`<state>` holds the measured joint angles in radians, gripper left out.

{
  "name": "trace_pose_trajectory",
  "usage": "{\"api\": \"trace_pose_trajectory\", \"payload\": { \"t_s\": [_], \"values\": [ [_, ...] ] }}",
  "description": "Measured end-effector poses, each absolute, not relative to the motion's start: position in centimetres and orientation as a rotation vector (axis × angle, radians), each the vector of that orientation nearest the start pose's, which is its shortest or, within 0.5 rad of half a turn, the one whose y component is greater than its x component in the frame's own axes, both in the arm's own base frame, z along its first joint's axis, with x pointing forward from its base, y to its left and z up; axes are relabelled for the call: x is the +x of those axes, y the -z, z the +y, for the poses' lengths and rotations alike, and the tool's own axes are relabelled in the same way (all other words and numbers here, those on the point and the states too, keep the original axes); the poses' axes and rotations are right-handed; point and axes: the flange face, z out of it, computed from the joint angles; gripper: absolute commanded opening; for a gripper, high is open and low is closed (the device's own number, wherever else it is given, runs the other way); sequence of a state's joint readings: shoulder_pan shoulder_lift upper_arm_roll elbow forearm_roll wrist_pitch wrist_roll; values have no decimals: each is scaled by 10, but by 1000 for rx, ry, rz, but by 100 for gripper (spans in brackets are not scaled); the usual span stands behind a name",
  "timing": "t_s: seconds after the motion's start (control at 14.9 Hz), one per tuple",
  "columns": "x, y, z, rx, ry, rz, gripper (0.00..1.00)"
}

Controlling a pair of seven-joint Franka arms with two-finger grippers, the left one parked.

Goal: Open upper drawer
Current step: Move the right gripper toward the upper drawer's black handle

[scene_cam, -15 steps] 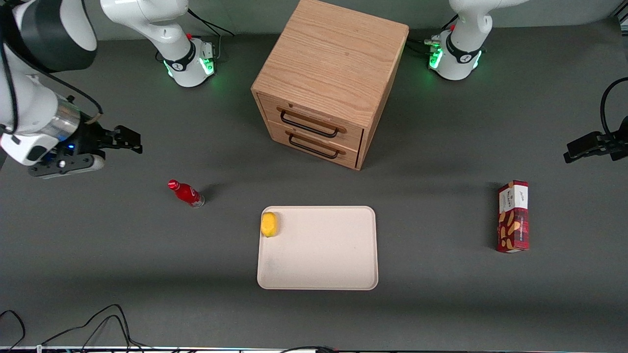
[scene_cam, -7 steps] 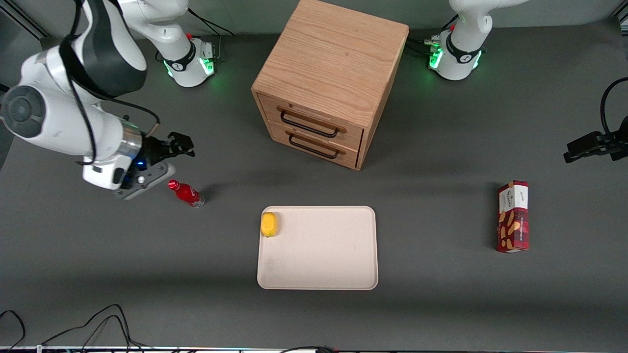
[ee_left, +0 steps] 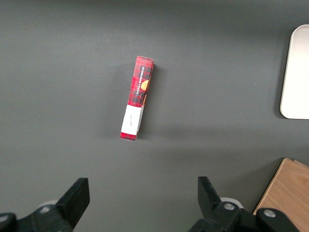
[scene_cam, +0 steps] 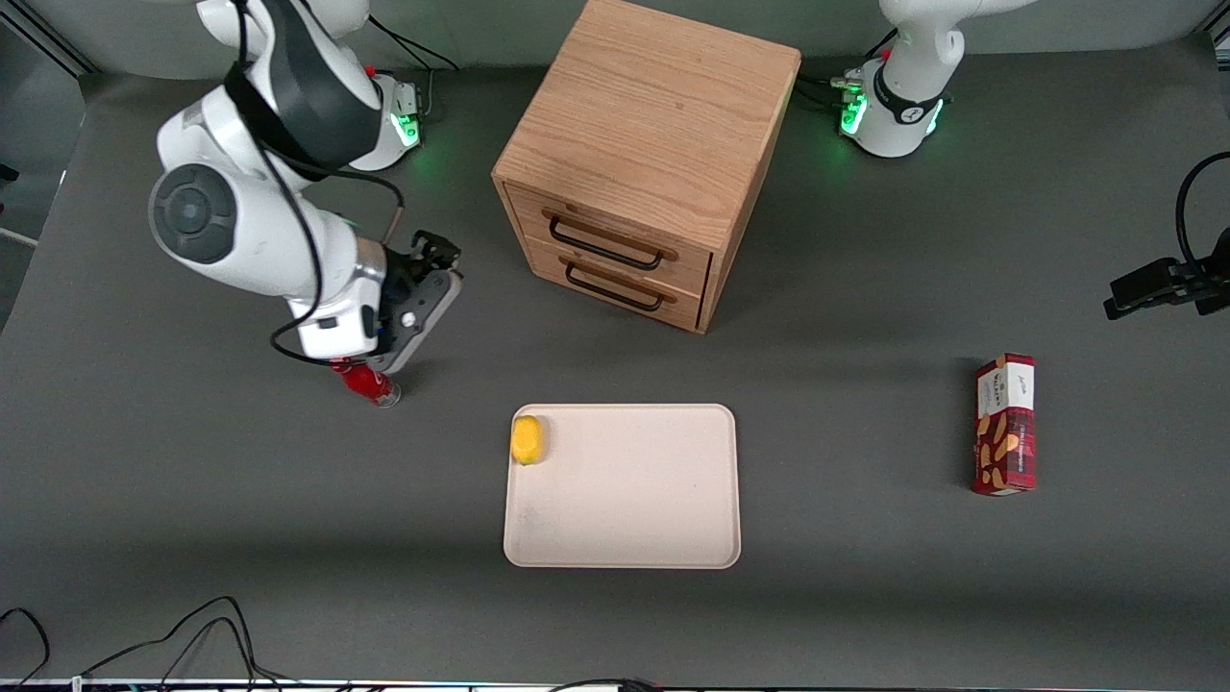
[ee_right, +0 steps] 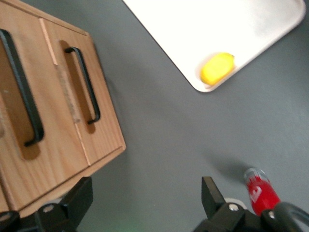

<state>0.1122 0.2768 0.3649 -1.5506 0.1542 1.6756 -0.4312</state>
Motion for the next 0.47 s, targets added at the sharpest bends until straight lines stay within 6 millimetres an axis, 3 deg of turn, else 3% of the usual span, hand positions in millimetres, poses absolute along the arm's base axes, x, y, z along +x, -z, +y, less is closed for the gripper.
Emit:
{"api": "trace_pose_trajectory", "payload": {
  "t_s": [0.47],
  "values": [
    [522,-473,369,-2458,-224,-1503,100]
  ]
}}
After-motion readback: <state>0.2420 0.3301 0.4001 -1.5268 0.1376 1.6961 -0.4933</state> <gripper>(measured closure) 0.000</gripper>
